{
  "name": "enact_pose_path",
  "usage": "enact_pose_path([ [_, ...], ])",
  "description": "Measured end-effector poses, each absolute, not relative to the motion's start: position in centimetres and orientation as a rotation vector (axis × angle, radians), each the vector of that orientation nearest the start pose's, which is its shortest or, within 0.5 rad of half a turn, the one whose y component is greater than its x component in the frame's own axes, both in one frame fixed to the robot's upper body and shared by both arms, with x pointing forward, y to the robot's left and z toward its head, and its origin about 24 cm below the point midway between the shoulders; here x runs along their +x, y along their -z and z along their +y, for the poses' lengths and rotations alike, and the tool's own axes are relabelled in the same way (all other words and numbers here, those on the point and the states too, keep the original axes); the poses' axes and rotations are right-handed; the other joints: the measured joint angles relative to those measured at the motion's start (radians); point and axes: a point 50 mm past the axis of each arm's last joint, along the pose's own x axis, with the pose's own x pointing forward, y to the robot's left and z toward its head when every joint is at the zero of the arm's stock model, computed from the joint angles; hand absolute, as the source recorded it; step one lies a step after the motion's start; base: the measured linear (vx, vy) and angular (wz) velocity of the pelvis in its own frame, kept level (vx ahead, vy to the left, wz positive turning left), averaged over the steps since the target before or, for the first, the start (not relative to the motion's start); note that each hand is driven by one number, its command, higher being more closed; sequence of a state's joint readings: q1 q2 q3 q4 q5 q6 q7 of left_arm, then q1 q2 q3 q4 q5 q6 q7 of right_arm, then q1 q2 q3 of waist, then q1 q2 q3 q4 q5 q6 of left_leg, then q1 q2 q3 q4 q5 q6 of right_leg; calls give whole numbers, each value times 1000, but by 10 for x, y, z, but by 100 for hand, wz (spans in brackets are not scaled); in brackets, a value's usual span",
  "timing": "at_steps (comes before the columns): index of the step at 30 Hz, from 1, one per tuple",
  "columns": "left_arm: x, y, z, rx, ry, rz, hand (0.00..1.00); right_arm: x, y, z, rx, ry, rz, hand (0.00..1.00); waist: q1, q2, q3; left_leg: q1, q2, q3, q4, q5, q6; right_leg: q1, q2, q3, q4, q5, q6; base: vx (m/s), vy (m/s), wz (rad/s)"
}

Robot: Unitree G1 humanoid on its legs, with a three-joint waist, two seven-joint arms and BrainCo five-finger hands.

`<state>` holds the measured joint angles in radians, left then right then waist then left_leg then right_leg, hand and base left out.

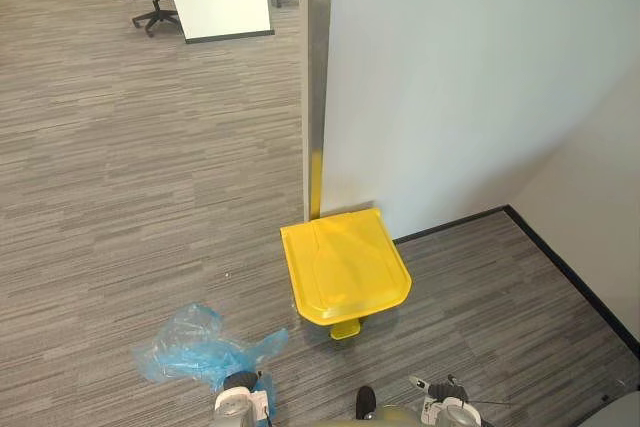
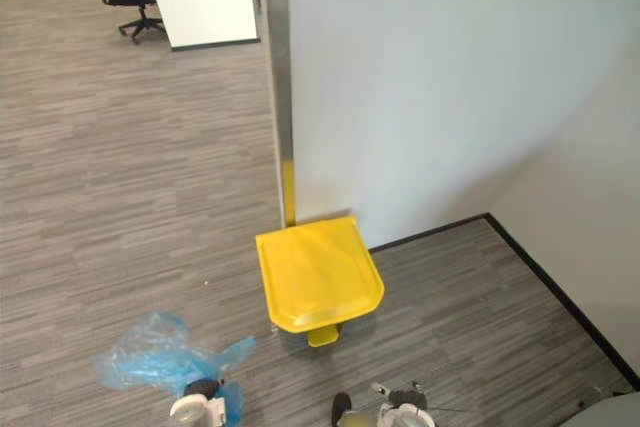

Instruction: Gather rubbish on tea table into small bin, then transfer packed bag to large trash can.

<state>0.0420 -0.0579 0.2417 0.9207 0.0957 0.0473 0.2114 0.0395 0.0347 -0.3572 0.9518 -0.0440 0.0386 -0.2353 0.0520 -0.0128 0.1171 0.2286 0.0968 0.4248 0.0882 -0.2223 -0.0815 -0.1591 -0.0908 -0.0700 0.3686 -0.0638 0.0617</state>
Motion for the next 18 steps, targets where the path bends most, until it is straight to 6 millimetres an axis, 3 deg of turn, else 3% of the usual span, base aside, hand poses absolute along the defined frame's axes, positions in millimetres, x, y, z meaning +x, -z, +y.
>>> enact_pose_path([
  [2,131,149,173,21,-356,1021,100,120,149,-204,43,535,1026,0,-6,13,33,23,-2,-36,56,-61,29,-124,-31,-3,282,-10,24,67,75,39],
  [3,130,150,176,29,-359,1026,100,122,148,-204,45,537,1019,0,-7,8,35,39,4,-44,89,-92,29,-152,-26,-6,294,-34,11,91,37,31],
  [5,130,150,181,42,-362,1029,100,126,147,-202,53,533,1006,0,-6,-3,43,53,8,-51,131,-135,25,-204,-14,-13,234,-18,10,185,-26,15],
  [7,129,151,183,50,-362,1039,100,132,145,-202,61,537,988,0,-9,0,45,52,23,-55,175,-175,15,-256,-3,-25,189,45,-3,282,-78,17],
  [8,129,151,184,52,-365,1039,100,135,144,-202,64,548,986,0,-2,0,48,52,37,-59,202,-200,-7,-180,-2,-44,76,116,26,338,-67,7],
  [9,131,150,189,60,-373,1032,100,134,145,-200,69,547,991,0,7,-13,51,58,30,-61,207,-205,-17,-153,-20,-47,46,111,3,479,-102,-1],
  [10,137,148,187,50,-370,1026,100,143,143,-198,72,534,985,0,11,20,87,62,51,-76,230,-213,-35,-148,-8,-76,79,92,-43,318,-62,21],
  [11,138,149,180,36,-358,1024,100,153,139,-204,72,557,959,0,1,29,101,58,49,-87,239,-185,-53,-155,-28,-91,126,72,-55,294,-64,35],
  [13,147,146,169,15,-338,1001,100,146,140,-213,63,586,971,0,-3,28,111,107,24,-122,218,-127,-41,-175,-77,-103,281,43,-69,246,-91,42],
  [14,145,146,170,23,-334,998,100,144,141,-211,58,577,975,0,14,37,86,120,30,-133,231,-121,-41,-160,-52,-116,220,3,-39,247,-139,5],
  [15,144,145,175,35,-345,992,100,144,142,-206,61,563,981,0,17,19,78,120,29,-130,245,-125,-36,-136,-47,-116,179,-38,-82,271,-166,-33],
  [16,147,144,177,51,-342,987,100,154,139,-197,77,539,958,0,11,35,80,116,50,-137,266,-136,-24,-130,-29,-138,167,-39,-83,210,-140,-15],
  [18,153,142,173,61,-317,973,100,153,140,-196,82,537,966,0,4,37,79,114,53,-138,252,-134,-24,-130,-28,-152,176,-45,-88,149,-87,10],
])
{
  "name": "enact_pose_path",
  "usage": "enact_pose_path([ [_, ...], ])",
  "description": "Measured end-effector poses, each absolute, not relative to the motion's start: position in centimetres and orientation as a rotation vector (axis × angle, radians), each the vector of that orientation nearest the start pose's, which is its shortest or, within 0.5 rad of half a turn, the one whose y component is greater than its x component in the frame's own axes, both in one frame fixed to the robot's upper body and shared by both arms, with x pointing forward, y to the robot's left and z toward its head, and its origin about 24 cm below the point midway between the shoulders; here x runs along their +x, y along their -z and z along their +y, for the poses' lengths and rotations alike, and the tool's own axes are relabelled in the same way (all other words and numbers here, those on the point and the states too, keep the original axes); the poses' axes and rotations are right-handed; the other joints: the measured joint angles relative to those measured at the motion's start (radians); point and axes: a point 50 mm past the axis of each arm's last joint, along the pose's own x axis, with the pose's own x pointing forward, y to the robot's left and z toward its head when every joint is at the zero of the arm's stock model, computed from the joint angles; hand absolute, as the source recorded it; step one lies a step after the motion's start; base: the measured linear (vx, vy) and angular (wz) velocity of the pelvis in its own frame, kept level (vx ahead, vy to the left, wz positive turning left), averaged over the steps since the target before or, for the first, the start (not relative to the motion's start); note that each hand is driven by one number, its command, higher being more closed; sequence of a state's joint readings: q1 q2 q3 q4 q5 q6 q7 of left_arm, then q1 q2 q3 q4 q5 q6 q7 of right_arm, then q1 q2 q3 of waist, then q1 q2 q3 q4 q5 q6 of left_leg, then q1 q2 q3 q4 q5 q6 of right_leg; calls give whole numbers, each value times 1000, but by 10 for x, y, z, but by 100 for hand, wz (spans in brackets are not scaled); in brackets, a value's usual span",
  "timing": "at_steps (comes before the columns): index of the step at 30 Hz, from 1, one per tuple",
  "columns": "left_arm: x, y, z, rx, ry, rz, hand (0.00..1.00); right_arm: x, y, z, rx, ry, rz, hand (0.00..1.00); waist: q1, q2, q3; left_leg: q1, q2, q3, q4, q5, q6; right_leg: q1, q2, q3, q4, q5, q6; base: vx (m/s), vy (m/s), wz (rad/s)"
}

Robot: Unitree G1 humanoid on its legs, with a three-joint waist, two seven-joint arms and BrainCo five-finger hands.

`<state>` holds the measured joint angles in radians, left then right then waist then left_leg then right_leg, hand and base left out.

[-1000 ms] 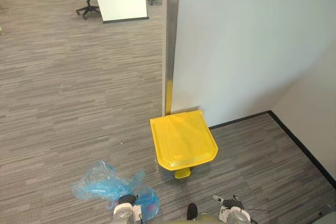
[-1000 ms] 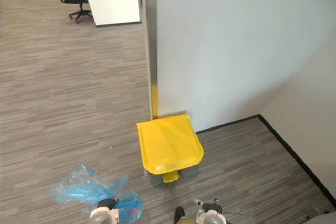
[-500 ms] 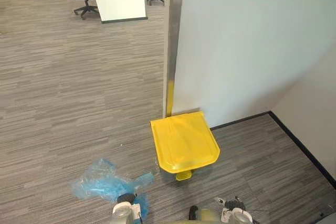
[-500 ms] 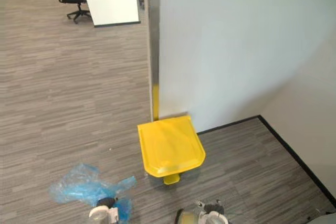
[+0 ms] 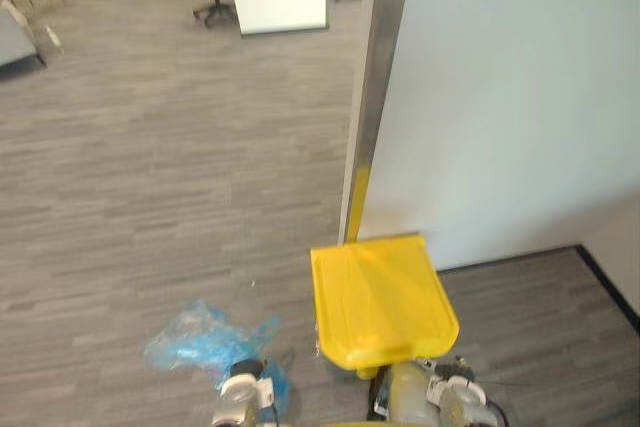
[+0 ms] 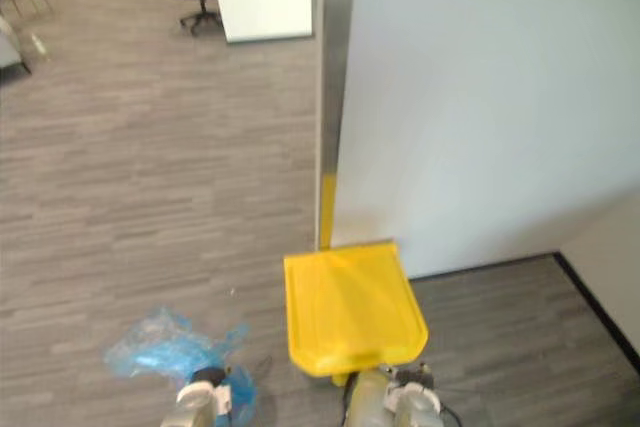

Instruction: Gather rubbish on tea table into small bin, then transfer packed bag to large trash can.

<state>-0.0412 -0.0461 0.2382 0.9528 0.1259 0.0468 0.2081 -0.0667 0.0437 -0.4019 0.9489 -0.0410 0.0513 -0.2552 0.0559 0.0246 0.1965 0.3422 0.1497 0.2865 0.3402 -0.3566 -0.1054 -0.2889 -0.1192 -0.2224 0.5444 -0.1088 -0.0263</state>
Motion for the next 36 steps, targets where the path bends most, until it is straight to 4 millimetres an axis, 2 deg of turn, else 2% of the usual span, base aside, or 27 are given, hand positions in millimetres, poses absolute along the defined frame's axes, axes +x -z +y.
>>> enact_pose_path([
  [4,158,141,165,66,-268,963,100,153,141,-195,74,527,975,0,1,-12,-7,9,2,-4,-41,1,-2,0,-1,-4,-17,12,7,13,-21,7],
  [9,145,146,166,78,-264,996,100,144,144,-193,74,528,998,0,-1,-33,-32,7,-10,-24,-95,0,-3,0,-4,-8,-63,42,20,-74,-4,12],
  [16,141,148,162,89,-245,1010,100,139,146,-192,66,525,1012,0,-2,-45,-42,16,-44,-10,-132,0,-3,-25,-11,16,-58,79,18,-83,-2,-9],
  [18,140,148,161,98,-233,1012,100,138,146,-192,57,521,1013,0,-5,-49,-41,16,-48,-5,-130,-2,-5,-26,-14,26,-61,110,43,-123,-3,-3],
  [19,140,148,161,95,-234,1011,100,137,146,-190,47,512,1012,0,-9,-50,-41,13,-49,-5,-124,0,-3,-30,-14,33,-64,153,69,-192,18,-15],
  [20,139,148,160,89,-235,1014,100,141,144,-193,39,516,992,0,-7,-22,-47,1,-22,11,-133,11,13,-27,17,58,-113,230,102,-226,23,-16],
  [21,139,149,159,81,-240,1012,100,143,142,-193,40,514,981,0,-3,-11,-51,-8,-17,17,-143,12,12,-47,19,72,-62,209,99,-240,-48,23],
  [22,139,148,165,94,-252,1010,100,140,144,-189,37,502,989,0,-28,-49,-53,-20,-32,3,-164,16,6,-76,-24,103,225,48,57,-168,-84,43],
  [24,134,150,166,92,-256,1023,100,136,146,-189,38,504,1003,0,-21,-58,-56,-28,-33,-2,-160,19,-1,-55,-41,116,333,-22,52,-101,-126,35],
  [25,135,149,167,91,-263,1017,100,133,147,-189,36,504,1010,0,-18,-59,-58,-33,-33,-3,-159,24,-9,-18,-53,123,375,-69,49,-57,-129,9],
  [26,134,149,169,87,-273,1018,100,131,148,-188,26,492,1019,0,-17,-60,-64,-37,-37,-4,-162,30,-20,23,-63,123,332,-117,73,-28,-154,-15],
  [27,132,150,169,80,-280,1026,100,130,149,-187,25,486,1026,0,-7,-57,-83,-52,-35,7,-169,45,-25,51,-34,111,231,-152,84,-14,-127,-36],
  [28,128,151,167,64,-289,1038,100,127,150,-186,27,487,1035,0,-1,-36,-100,-79,-22,13,-175,54,-18,71,0,114,131,-161,86,-21,-133,-62],
  [29,127,152,165,49,-289,1043,100,128,150,-187,25,485,1038,0,5,1,-126,-130,-3,25,-188,89,-11,95,45,121,-45,-147,48,-35,-99,-48],
  [30,127,152,165,52,-287,1045,100,128,151,-188,22,482,1046,0,0,10,-124,-138,2,24,-195,108,-5,99,55,118,-76,-121,45,-53,-100,-35],
  [32,124,154,165,51,-287,1058,100,126,151,-192,22,495,1054,0,-4,1,-121,-130,-6,-8,-233,180,17,144,59,107,-163,-75,37,-86,-122,21],
  [33,123,154,164,45,-283,1064,100,118,154,-195,25,512,1082,0,-7,-14,-120,-132,-7,-36,-237,198,20,171,53,86,-200,-62,38,-83,-103,55],
  [34,124,154,163,47,-278,1061,100,114,156,-197,26,522,1094,0,-8,-11,-122,-132,-7,-52,-237,205,18,185,51,72,-212,-57,39,-91,-72,56],
  [36,125,154,164,51,-275,1057,100,106,158,-200,21,532,1116,0,-10,-23,-128,-148,-11,-68,-240,211,14,184,44,57,-226,-47,42,-102,-28,33],
])
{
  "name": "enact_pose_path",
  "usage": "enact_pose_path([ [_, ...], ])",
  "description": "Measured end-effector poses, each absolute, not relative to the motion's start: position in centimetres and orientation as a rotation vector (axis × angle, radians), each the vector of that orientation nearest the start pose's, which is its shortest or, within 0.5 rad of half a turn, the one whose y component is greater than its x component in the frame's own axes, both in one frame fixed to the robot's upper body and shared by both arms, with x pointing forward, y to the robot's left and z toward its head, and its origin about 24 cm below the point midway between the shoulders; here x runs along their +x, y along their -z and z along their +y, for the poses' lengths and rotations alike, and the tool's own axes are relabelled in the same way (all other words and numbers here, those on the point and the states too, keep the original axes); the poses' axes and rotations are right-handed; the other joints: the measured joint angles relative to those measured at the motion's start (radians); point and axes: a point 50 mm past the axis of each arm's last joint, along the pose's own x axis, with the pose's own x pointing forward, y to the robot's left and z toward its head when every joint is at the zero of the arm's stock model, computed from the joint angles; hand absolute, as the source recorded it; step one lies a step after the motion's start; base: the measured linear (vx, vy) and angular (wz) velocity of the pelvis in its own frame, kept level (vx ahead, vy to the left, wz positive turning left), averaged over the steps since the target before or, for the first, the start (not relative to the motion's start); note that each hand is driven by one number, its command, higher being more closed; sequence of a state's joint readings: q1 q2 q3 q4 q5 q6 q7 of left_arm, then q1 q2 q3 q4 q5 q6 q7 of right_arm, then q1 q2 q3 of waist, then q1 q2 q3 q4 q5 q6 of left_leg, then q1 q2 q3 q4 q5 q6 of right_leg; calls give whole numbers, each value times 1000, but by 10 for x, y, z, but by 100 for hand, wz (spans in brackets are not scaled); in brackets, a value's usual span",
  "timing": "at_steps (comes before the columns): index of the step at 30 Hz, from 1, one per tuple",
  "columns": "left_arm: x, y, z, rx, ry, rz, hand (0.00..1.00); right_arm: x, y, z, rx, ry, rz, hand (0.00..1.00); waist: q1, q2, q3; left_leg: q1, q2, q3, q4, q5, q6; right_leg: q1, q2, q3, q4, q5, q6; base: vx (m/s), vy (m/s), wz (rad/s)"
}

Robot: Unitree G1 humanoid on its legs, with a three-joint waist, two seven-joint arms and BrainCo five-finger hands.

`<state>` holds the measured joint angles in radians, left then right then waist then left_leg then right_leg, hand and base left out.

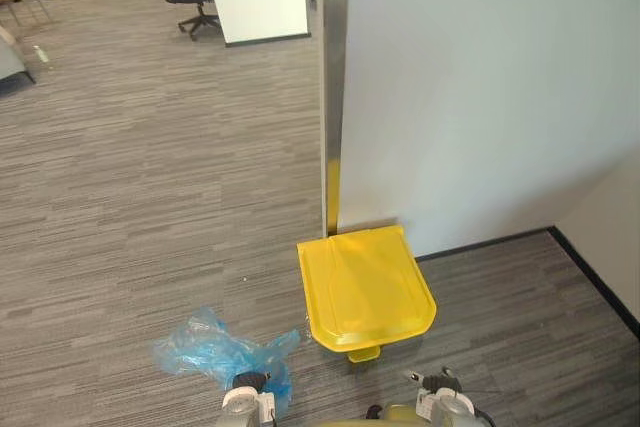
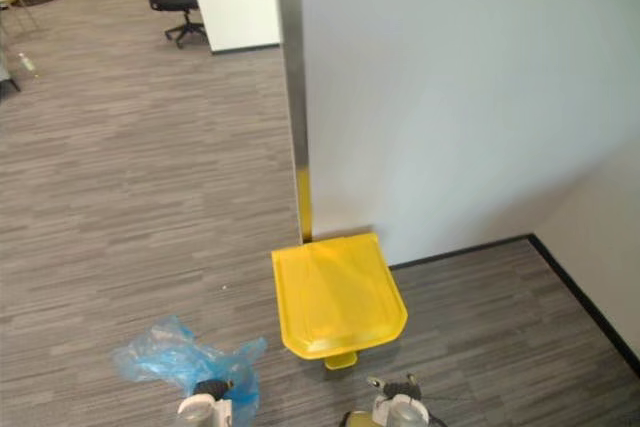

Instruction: Gather rubbish on tea table into small bin, then transfer packed bag to large trash can.

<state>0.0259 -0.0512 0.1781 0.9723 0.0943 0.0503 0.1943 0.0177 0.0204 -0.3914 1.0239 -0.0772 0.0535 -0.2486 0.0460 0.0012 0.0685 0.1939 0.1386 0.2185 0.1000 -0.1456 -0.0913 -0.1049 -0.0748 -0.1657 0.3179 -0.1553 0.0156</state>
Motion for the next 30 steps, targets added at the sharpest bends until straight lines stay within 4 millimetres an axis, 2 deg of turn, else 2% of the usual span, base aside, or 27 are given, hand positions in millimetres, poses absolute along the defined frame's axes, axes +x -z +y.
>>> enact_pose_path([
  [4,125,154,164,48,-276,1060,100,105,158,-206,16,544,1128,0,-2,5,-1,-19,-14,-10,-6,2,-5,-5,-3,16,-61,41,18,-117,44,-7],
  [7,123,156,162,46,-272,1073,100,107,157,-209,20,557,1120,0,-7,25,2,-28,-13,-3,-58,-29,-12,-25,28,66,-138,114,28,-116,89,-40],
  [9,124,155,165,49,-280,1070,100,111,156,-206,27,549,1110,0,-8,18,6,-51,-19,45,-58,-44,-6,-45,38,120,-198,173,31,-87,82,-77],
  [11,126,154,174,69,-291,1062,100,115,156,-203,21,530,1103,0,-6,-1,28,-51,-30,102,-34,-62,-1,-56,48,182,-224,218,28,-51,89,-89],
  [14,130,152,178,83,-294,1050,100,118,154,-202,8,516,1083,0,-17,-24,54,-53,-31,168,22,-81,-1,-116,41,187,-119,201,30,1,55,-59],
  [18,136,149,178,81,-296,1020,100,116,154,-200,5,513,1082,0,-30,-27,54,-49,-32,151,27,-82,0,-124,20,126,-57,156,13,41,0,17],
  [19,139,147,178,80,-298,1006,100,117,154,-199,0,505,1079,0,-22,-27,53,-51,-30,150,27,-82,-1,-122,23,125,-63,155,13,42,-22,11],
  [21,141,146,178,80,-300,996,100,118,153,-199,3,507,1078,0,-6,-17,50,-59,-18,150,25,-83,-2,-103,41,119,-128,182,12,14,-13,-3],
  [24,139,147,179,88,-310,1005,100,119,154,-200,16,518,1081,0,3,-4,45,-71,-6,145,24,-83,-5,-30,61,130,-310,274,8,51,-3,-11],
  [30,134,150,176,110,-277,1033,100,105,157,-215,19,573,1128,0,-2,7,45,-69,-35,63,55,-75,-1,46,39,125,-402,316,22,12,14,11],
])
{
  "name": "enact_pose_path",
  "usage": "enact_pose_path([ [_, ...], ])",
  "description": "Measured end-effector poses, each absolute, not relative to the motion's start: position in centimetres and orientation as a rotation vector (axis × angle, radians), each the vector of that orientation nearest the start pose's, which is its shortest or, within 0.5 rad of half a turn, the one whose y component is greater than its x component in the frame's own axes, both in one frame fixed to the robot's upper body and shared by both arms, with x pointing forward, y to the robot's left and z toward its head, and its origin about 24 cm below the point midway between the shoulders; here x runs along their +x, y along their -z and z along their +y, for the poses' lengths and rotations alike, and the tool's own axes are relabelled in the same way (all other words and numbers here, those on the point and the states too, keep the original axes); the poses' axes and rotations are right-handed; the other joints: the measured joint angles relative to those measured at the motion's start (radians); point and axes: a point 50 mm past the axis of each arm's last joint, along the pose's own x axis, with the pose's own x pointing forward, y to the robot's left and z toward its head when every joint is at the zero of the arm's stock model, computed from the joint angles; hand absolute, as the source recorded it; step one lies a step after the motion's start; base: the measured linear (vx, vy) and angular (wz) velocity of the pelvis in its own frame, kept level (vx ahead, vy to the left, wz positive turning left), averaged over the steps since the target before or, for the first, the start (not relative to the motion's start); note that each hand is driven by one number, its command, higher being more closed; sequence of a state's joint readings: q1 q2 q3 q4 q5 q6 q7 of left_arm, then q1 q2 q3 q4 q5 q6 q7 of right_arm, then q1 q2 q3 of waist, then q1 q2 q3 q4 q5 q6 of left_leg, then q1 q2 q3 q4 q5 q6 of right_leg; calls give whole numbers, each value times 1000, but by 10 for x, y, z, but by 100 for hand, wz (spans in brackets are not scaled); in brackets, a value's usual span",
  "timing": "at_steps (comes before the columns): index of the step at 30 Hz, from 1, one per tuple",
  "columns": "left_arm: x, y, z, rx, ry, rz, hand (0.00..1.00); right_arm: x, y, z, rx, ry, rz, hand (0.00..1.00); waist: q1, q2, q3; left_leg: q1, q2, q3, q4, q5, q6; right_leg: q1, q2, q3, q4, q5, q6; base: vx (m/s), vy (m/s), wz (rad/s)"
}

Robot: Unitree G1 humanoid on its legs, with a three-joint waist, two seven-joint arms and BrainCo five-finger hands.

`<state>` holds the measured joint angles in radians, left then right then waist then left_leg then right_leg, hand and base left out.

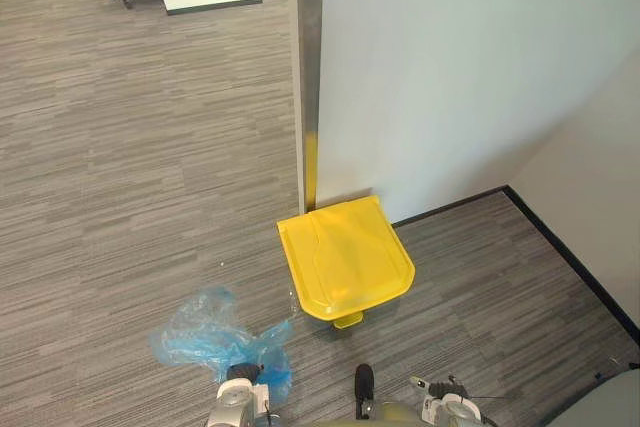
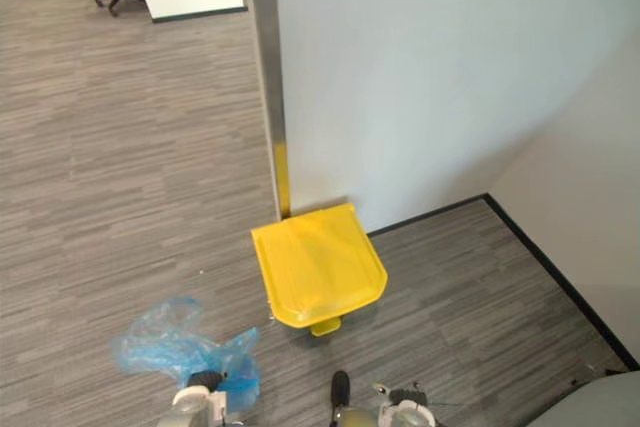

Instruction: Gather rubbish on tea table into small bin, then transfer packed bag to large trash can.

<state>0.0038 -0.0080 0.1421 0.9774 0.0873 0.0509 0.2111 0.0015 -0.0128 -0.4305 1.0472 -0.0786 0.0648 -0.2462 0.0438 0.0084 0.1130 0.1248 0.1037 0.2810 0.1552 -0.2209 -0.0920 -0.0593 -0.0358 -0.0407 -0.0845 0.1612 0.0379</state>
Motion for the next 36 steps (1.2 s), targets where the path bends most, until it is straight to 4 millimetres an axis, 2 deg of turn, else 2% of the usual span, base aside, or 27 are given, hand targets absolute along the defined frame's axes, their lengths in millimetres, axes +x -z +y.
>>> enact_pose_path([
  [8,118,157,184,158,-267,1096,100,103,159,-213,18,566,1153,0,0,10,9,32,-18,-39,-49,-14,5,4,-5,16,-13,20,1,-57,4,-4],
  [10,118,157,185,164,-267,1098,100,103,158,-216,13,571,1145,0,-3,15,10,33,-22,-30,-48,-27,-6,-3,-5,24,-13,18,5,-60,-7,-22],
  [15,119,157,184,161,-265,1097,100,103,157,-223,-2,580,1138,0,-7,22,13,33,-21,-27,-49,-32,-7,-10,1,32,-13,18,8,-7,-9,-9],
  [16,119,156,187,153,-282,1096,100,103,157,-222,-18,564,1142,0,-24,25,12,68,-17,-103,-65,-30,1,6,14,24,-13,15,12,0,0,0],
  [36,111,159,194,159,-277,1122,100,102,157,-226,-10,571,1147,0,-35,30,11,62,-14,-98,-68,-33,-4,-13,25,44,-13,10,10,0,0,-3],
])
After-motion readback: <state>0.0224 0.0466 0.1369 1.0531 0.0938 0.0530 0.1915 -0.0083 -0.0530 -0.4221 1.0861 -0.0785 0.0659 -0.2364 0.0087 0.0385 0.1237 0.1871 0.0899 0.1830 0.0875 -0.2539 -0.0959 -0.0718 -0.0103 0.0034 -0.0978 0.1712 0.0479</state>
